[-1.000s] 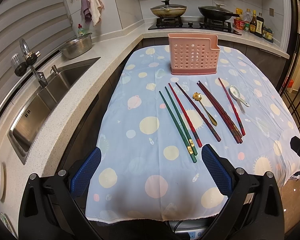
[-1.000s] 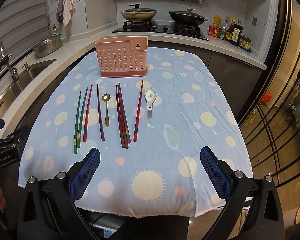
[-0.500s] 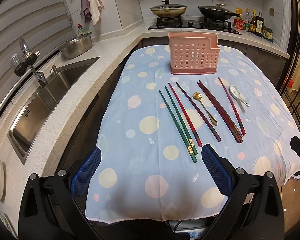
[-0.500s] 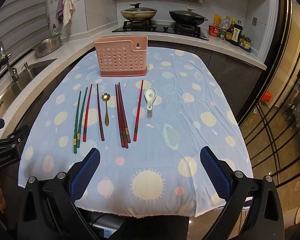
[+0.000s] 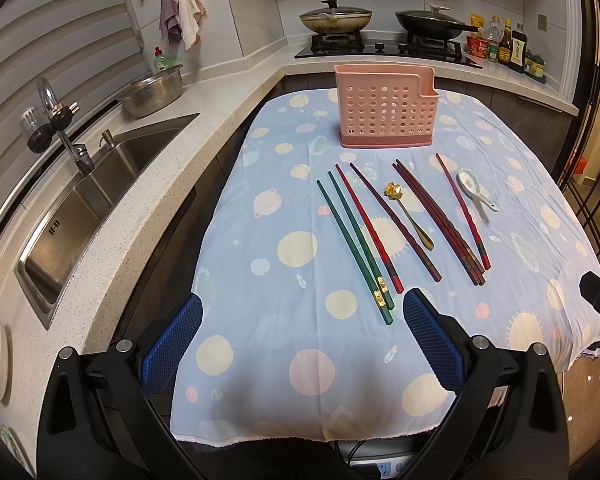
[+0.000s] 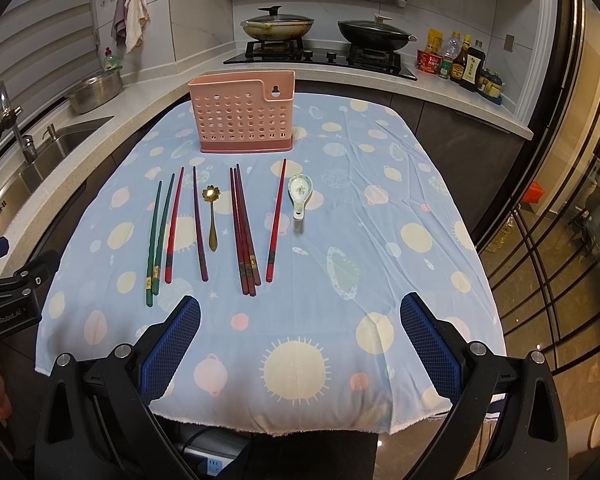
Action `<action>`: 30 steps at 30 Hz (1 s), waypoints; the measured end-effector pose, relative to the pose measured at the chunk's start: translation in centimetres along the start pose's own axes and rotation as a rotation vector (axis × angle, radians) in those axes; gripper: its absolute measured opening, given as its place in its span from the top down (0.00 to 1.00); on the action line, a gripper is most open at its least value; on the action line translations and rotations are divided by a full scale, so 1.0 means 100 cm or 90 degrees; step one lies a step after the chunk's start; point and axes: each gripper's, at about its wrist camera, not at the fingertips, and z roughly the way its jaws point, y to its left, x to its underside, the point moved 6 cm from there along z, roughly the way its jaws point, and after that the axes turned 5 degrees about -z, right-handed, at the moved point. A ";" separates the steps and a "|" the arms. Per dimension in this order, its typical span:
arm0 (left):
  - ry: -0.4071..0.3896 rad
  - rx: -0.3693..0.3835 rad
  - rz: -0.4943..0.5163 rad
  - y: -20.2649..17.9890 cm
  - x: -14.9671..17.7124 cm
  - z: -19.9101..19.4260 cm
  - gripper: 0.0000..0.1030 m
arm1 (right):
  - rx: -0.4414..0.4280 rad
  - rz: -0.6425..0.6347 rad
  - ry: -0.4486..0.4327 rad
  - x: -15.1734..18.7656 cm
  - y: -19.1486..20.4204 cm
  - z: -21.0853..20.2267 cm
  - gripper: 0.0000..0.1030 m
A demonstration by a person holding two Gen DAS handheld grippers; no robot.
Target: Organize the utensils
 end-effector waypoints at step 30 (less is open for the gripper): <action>0.029 0.014 0.003 -0.012 0.001 0.016 0.07 | 0.000 0.009 0.006 0.002 -0.002 0.010 0.07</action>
